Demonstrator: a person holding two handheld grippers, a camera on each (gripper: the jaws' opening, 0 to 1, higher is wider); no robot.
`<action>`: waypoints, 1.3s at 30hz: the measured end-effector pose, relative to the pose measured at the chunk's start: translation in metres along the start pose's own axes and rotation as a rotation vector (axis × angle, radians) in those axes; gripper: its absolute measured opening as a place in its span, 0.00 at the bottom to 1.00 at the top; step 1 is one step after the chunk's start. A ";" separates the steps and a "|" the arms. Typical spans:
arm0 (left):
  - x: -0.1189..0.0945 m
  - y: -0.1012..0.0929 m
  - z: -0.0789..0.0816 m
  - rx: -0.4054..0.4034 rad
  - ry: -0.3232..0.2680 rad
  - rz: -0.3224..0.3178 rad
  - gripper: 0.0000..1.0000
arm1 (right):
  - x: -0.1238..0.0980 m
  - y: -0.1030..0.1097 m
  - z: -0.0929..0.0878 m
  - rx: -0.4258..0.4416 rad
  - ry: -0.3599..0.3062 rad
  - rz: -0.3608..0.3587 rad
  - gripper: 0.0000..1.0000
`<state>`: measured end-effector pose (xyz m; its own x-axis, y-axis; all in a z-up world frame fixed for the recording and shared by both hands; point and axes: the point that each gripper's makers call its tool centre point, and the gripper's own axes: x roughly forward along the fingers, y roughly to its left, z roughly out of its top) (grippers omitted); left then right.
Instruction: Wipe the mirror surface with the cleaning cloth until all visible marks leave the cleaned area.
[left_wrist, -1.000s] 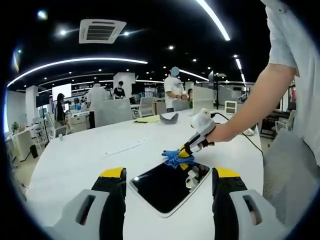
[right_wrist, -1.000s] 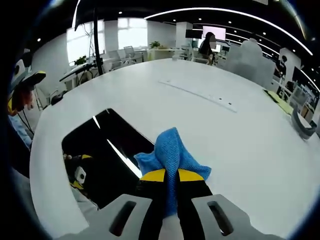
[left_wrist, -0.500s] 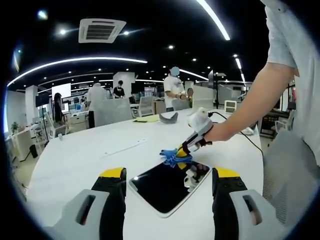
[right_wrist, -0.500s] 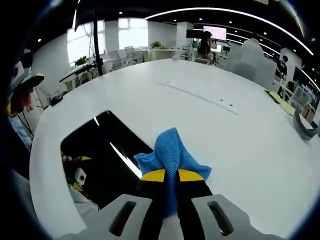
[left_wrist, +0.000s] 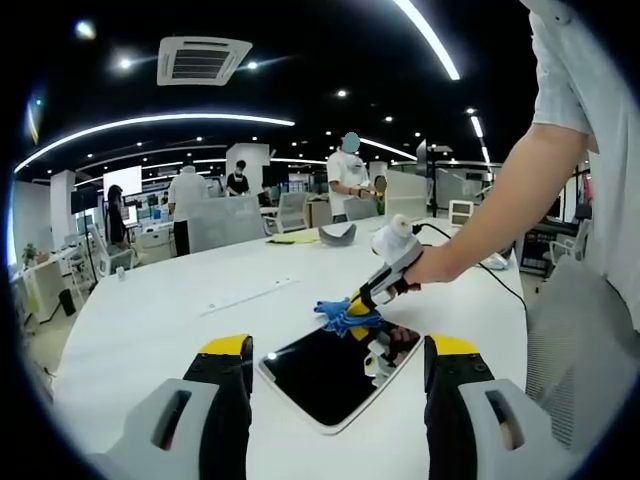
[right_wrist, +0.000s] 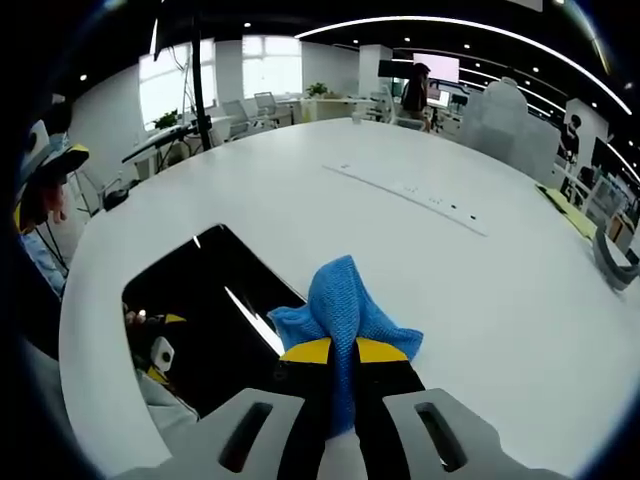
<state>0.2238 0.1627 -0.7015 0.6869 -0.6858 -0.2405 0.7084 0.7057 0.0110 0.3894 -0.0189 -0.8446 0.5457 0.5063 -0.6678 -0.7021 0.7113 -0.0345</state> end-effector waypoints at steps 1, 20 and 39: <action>0.000 0.000 0.000 0.001 0.000 0.001 0.70 | 0.001 0.001 0.000 -0.004 0.000 0.002 0.02; -0.003 0.001 -0.001 -0.003 -0.001 0.007 0.69 | 0.005 0.010 0.005 -0.020 0.000 0.021 0.02; -0.002 -0.001 0.000 -0.005 -0.005 0.005 0.69 | 0.002 0.021 0.001 -0.036 0.007 0.042 0.02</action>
<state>0.2216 0.1632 -0.7011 0.6915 -0.6829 -0.2358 0.7040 0.7102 0.0077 0.3758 -0.0022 -0.8453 0.5124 0.5319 -0.6742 -0.7403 0.6715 -0.0328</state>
